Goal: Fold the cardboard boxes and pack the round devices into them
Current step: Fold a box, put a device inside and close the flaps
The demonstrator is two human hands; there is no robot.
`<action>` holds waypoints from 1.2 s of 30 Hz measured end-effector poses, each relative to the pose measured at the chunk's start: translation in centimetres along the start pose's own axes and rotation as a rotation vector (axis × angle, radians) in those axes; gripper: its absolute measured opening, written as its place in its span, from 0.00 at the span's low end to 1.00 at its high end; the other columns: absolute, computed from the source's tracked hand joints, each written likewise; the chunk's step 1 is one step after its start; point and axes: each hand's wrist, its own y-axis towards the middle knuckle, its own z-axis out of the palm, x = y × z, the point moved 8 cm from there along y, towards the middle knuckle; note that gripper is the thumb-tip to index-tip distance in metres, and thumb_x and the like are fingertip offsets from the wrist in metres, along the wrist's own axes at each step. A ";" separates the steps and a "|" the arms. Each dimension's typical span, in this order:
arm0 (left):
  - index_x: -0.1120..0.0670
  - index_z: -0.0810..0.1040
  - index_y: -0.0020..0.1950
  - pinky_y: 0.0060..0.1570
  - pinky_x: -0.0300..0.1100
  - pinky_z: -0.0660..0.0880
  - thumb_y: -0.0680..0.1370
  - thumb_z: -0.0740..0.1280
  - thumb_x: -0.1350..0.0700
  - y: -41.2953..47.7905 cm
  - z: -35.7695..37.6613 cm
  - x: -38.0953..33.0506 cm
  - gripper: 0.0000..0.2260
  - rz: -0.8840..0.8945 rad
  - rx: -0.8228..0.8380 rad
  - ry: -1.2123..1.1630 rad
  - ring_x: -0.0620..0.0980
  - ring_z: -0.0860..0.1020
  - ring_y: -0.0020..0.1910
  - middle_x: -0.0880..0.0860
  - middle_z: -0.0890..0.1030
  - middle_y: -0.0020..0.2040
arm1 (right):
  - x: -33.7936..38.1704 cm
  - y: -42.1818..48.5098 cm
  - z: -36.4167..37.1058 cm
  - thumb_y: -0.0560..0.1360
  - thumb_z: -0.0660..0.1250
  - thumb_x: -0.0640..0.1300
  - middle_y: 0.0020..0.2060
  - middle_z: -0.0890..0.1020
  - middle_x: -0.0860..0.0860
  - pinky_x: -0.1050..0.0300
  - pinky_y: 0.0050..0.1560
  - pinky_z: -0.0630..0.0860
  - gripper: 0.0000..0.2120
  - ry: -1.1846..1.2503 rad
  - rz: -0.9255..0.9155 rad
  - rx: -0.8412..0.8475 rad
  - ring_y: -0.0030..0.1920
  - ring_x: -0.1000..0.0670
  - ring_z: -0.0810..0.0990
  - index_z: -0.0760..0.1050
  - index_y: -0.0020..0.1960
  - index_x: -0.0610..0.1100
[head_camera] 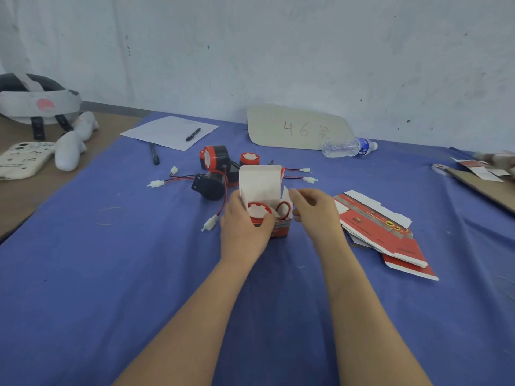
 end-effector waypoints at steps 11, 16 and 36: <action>0.53 0.65 0.67 0.60 0.53 0.74 0.74 0.70 0.54 0.0 0.2 0.0 0.24 0.016 0.000 0.017 0.52 0.72 0.63 0.52 0.73 0.63 | 0.0 -0.1 0.8 0.79 0.62 0.47 0.40 0.75 0.54 0.71 0.32 0.66 0.08 -0.299 -0.116 0.022 0.43 0.51 0.73 0.74 0.53 0.44; 0.54 0.65 0.66 0.59 0.53 0.74 0.74 0.70 0.54 0.0 0.2 0.1 0.24 0.020 -0.002 0.026 0.53 0.72 0.63 0.52 0.73 0.63 | -2.5 0.2 1.2 0.76 0.65 0.41 0.34 0.74 0.51 0.59 0.32 0.65 0.03 0.060 0.179 0.078 0.33 0.52 0.69 0.75 0.44 0.44; 0.56 0.65 0.68 0.61 0.54 0.72 0.74 0.69 0.55 0.2 0.2 0.3 0.25 0.010 -0.022 0.001 0.54 0.71 0.63 0.54 0.73 0.63 | -1.4 -0.6 3.0 0.74 0.69 0.51 0.31 0.73 0.49 0.66 0.30 0.68 0.08 -0.086 -0.076 0.087 0.31 0.53 0.69 0.69 0.43 0.52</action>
